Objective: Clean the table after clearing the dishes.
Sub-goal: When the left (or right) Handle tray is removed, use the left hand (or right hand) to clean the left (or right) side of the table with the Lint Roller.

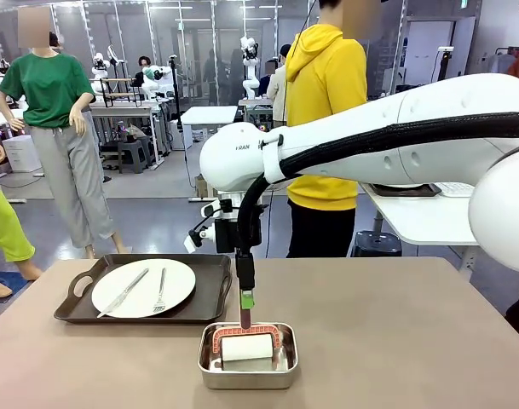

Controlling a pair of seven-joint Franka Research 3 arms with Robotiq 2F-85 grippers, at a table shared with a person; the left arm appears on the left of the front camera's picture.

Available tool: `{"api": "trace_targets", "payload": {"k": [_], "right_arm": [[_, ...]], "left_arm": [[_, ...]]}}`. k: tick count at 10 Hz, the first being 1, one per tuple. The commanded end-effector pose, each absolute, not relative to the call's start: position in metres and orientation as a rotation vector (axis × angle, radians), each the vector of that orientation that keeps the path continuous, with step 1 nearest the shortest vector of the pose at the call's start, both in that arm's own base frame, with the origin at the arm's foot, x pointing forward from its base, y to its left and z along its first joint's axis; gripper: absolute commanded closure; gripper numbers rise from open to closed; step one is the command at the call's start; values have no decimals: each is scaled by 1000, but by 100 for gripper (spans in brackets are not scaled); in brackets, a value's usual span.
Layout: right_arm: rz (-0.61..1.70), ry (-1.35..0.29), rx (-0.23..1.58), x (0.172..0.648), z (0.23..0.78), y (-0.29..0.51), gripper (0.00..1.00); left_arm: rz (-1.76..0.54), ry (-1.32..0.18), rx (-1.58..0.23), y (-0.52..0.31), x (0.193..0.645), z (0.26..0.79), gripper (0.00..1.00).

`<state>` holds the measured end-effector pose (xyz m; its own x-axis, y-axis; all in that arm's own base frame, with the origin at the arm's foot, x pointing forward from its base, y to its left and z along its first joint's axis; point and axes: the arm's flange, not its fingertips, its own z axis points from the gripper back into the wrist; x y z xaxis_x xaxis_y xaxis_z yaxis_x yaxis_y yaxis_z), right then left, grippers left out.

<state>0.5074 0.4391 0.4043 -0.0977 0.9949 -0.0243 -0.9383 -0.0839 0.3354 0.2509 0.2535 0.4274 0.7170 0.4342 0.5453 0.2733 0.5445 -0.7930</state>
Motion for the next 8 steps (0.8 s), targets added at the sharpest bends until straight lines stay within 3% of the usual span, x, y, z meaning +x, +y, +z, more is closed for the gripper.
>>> {"api": "trace_targets", "payload": {"k": [1,3,5,6,8], "right_arm": [[1624,282,195,496,401,438,8],[1584,222,228,500,398,434,38],[1595,237,220,500,397,433,89],[1598,237,219,499,396,433,100],[1606,235,221,499,397,432,100]], "left_arm": [[97,-807,-1028,255,250,428,0],[97,-807,-1028,255,250,428,0],[97,-807,-1028,255,250,428,0],[97,-807,-1028,255,250,428,0],[97,-807,-1028,255,250,428,0]]}}
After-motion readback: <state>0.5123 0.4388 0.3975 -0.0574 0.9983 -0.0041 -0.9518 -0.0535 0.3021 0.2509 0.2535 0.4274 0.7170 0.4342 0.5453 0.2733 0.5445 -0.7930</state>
